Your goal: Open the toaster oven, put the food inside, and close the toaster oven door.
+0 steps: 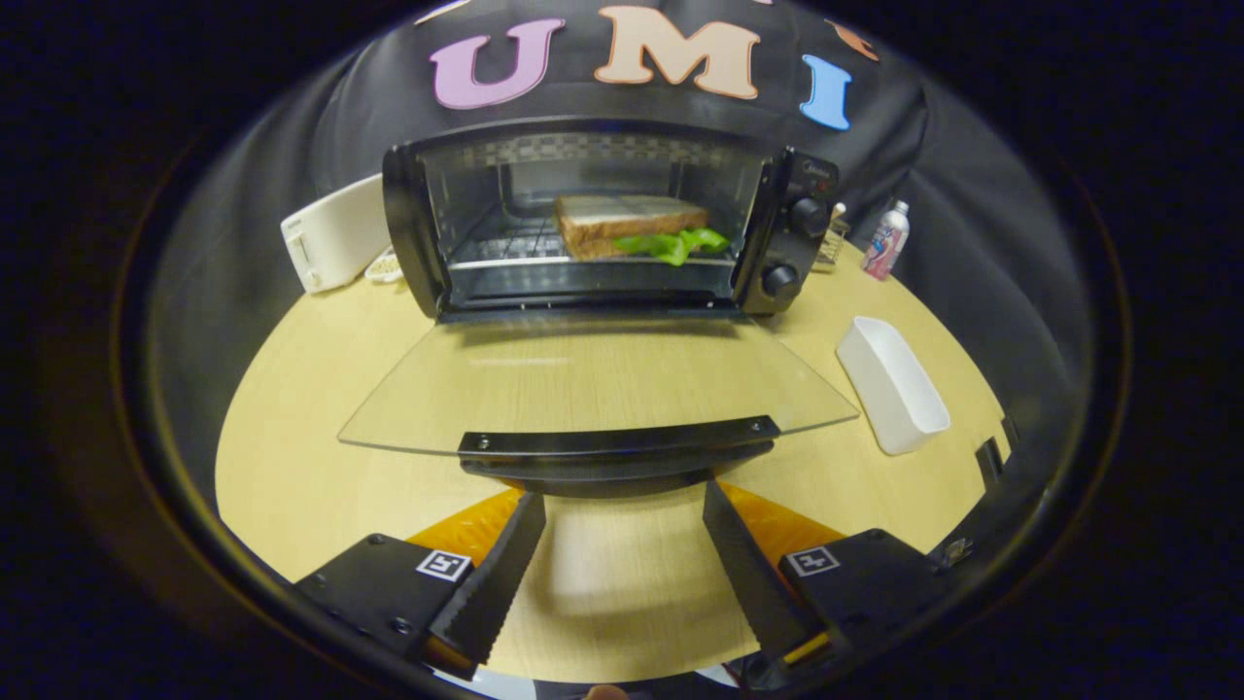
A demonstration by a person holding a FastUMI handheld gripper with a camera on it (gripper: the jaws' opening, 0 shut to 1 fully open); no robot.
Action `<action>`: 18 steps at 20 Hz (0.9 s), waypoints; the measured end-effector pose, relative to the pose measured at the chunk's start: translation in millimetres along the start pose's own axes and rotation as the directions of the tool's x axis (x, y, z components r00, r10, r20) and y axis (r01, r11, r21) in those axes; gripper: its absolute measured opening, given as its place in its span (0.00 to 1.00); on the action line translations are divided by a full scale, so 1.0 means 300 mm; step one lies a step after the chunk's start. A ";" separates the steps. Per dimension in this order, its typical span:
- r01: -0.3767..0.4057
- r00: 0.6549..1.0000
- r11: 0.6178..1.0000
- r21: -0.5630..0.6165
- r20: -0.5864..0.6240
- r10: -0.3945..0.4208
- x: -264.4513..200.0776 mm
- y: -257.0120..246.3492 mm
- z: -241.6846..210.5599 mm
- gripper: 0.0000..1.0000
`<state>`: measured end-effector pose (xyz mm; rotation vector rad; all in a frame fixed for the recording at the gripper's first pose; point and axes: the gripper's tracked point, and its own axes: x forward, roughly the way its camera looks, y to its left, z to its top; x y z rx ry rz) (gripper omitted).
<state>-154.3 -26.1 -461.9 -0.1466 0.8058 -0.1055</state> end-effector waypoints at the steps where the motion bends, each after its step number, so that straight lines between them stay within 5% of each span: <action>1: -0.002 1.000 1.000 0.012 0.020 0.002 -0.013 0.002 0.031 1.00; 18: -0.097 0.963 0.991 0.090 0.261 0.071 0.001 0.104 0.490 1.00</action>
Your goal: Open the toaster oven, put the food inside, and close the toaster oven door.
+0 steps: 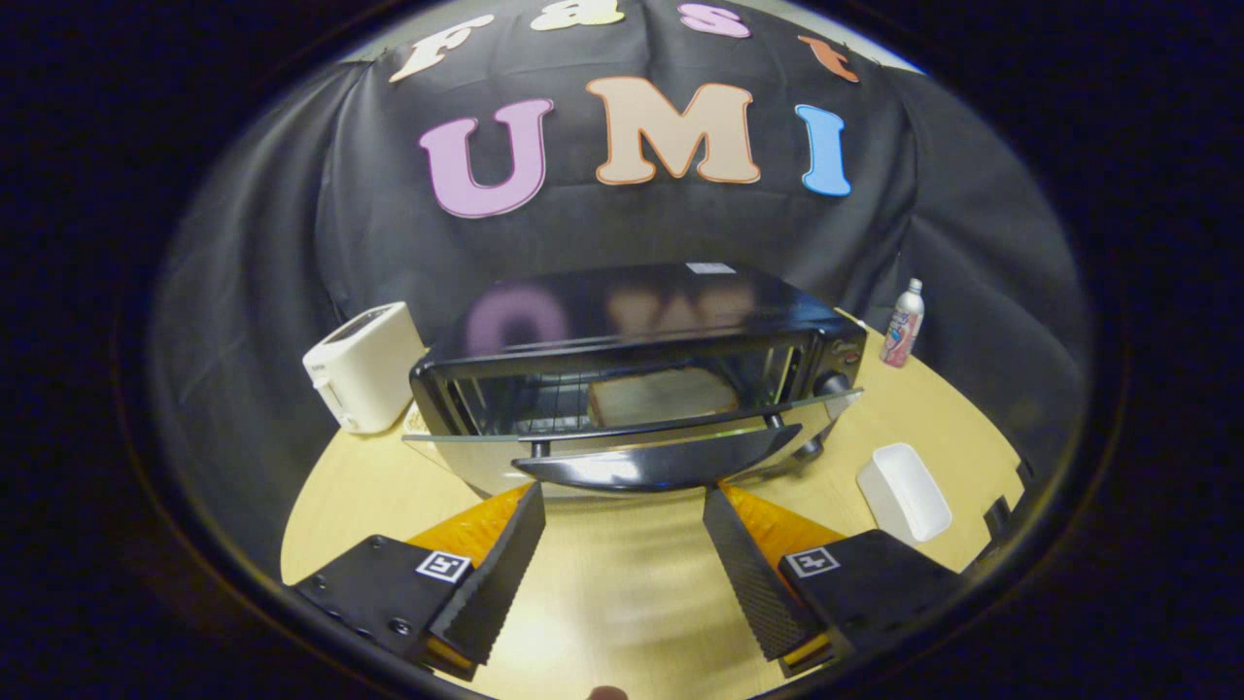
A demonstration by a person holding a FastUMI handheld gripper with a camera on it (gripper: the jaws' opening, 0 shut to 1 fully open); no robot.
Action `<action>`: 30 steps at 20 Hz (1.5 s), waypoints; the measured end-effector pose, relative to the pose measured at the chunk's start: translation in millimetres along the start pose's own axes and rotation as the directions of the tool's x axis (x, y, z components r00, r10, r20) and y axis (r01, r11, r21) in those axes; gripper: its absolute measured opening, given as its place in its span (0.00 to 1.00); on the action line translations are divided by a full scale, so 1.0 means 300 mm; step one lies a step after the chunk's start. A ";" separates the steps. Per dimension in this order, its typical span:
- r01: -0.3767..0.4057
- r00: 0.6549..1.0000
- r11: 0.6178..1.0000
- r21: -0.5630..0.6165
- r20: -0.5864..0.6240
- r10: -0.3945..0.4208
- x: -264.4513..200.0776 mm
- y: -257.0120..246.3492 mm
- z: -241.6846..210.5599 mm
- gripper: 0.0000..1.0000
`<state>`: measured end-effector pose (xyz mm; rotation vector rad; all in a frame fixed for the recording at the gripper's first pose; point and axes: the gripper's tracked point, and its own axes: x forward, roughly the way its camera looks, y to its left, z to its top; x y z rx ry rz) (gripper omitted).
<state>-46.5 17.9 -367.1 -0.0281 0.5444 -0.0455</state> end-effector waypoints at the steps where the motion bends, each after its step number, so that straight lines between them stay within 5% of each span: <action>1: -0.007 1.000 1.000 0.001 0.009 0.007 0.009 0.010 0.022 1.00; 15: -0.006 0.989 0.997 -0.074 0.150 0.017 -0.078 -0.007 0.266 1.00; 20: -0.010 0.951 0.997 -0.080 0.309 0.034 -0.191 -0.004 0.557 1.00; 30: -0.137 0.848 0.986 -0.094 0.504 0.165 -0.405 0.122 1.043 1.00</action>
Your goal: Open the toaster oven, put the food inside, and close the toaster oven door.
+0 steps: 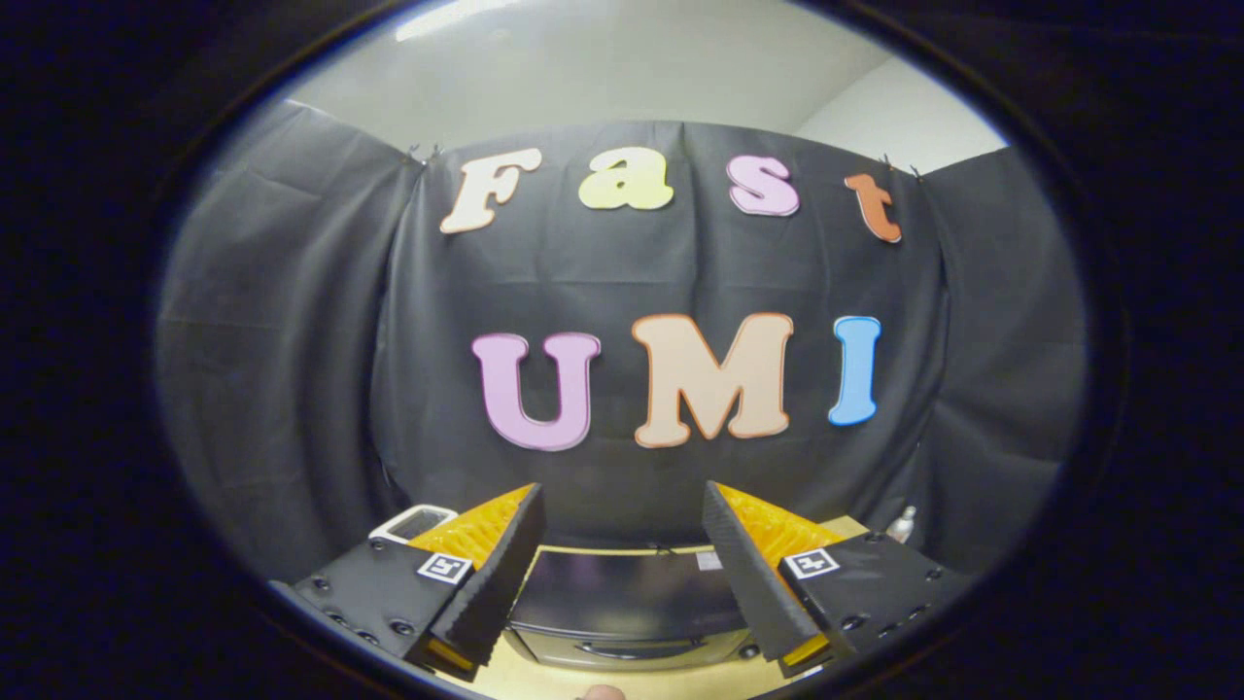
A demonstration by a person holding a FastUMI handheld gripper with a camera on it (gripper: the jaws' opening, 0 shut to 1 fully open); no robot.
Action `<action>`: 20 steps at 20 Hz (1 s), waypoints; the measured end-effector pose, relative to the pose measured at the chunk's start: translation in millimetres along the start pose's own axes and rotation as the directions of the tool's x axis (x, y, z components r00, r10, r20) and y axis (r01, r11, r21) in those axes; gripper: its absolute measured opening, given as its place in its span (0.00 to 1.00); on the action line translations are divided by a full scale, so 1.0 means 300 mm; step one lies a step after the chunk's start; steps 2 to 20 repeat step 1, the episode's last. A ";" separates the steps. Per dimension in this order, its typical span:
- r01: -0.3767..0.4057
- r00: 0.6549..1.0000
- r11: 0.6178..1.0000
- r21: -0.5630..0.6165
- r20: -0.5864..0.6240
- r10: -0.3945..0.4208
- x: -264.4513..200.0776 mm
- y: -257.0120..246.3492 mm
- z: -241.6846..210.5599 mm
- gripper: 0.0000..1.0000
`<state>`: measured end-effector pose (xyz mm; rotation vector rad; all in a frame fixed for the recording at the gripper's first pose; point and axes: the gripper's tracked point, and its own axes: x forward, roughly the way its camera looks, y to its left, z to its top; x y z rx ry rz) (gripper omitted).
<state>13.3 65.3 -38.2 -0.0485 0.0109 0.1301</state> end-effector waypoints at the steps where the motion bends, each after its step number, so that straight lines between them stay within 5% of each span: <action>1: -0.013 1.000 1.000 0.011 0.018 0.013 -0.002 0.010 0.036 1.00; 20: -0.013 1.000 1.000 0.011 0.018 0.013 -0.002 0.010 0.036 1.00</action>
